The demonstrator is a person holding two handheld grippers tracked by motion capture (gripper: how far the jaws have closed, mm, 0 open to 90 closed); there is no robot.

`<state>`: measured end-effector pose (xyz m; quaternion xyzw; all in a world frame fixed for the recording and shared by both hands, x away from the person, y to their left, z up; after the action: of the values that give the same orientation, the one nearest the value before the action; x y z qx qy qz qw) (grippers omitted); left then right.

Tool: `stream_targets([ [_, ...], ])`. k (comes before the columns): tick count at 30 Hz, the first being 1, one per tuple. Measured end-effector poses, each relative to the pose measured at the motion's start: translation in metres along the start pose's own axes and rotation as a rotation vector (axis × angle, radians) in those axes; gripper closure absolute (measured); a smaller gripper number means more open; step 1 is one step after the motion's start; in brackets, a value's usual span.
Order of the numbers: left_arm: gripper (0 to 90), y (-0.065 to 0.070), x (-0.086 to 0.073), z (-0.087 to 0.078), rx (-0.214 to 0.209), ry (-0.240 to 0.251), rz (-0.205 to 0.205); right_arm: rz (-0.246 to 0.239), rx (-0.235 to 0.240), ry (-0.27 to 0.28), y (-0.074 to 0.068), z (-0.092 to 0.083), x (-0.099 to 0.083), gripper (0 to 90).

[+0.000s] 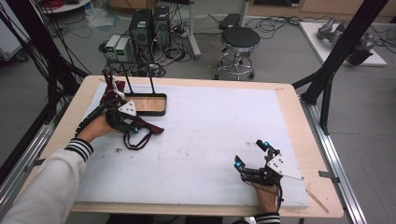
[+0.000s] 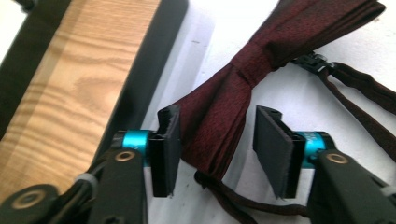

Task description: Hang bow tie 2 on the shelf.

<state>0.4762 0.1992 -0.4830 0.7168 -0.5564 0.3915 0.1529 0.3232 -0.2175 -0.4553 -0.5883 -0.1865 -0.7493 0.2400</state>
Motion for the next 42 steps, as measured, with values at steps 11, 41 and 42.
stream_targets([
  [11, 84.6, 0.002, -0.002, -0.002, 0.015, -0.057, -0.039, -0.001, -0.001, 0.000, 0.000, 0.000, 0.000, 0.9],
  [41, 85.0, -0.007, 0.039, -0.050, 0.176, 0.247, -0.144, 0.004, -0.004, -0.004, -0.001, -0.001, 0.000, 0.9],
  [42, 85.1, -0.008, 0.040, -0.052, 0.184, 0.256, -0.143, 0.004, -0.004, -0.004, -0.001, -0.001, 0.000, 0.9],
])
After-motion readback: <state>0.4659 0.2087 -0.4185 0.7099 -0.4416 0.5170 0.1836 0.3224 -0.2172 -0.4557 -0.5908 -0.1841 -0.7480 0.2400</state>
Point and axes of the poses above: each handheld gripper's, and its own axes: z roughly forward along the jaws, x roughly out of its top, y roughly to its right, the point moved 8 cm from there along z, roughly forward along the jaws, and after that the axes turned 14 degrees about y, right-handed, at the moved point
